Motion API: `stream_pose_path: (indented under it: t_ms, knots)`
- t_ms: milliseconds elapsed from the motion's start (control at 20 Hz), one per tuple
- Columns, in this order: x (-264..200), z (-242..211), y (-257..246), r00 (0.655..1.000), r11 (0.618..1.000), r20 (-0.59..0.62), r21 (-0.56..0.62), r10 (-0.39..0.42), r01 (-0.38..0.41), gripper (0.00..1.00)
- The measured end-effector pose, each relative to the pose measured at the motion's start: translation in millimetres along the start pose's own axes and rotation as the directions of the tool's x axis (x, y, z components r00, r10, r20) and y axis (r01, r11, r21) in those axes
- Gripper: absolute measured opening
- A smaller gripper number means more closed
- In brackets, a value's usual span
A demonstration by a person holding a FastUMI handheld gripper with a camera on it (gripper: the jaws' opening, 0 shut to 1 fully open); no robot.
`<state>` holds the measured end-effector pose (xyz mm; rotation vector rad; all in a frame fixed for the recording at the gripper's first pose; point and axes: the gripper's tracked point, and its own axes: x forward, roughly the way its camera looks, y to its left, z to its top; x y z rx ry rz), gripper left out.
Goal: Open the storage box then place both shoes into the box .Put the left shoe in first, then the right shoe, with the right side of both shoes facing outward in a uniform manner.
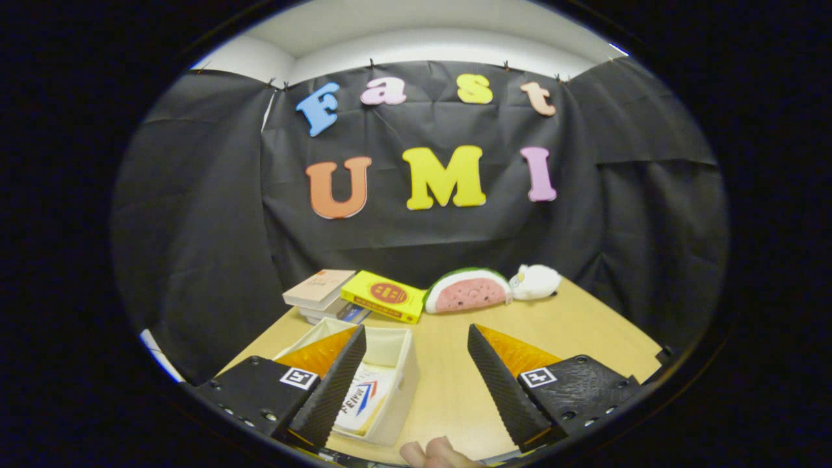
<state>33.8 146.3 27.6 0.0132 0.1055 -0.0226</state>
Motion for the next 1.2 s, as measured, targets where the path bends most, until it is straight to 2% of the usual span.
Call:
stream_pose_path:
  t_ms: [400, 750, 1200]
  knots:
    - [-81.0, 22.0, -71.8, 0.965, 0.995, 0.247, -0.032, -0.089, 0.1, 0.96]
    - [-108.1, 3.4, -78.9, 0.98, 0.999, 0.195, -0.032, -0.03, 0.037, 0.96]
    - [-103.5, -3.8, -108.0, 0.985, 0.996, 0.166, -0.061, -0.052, 0.063, 0.96]
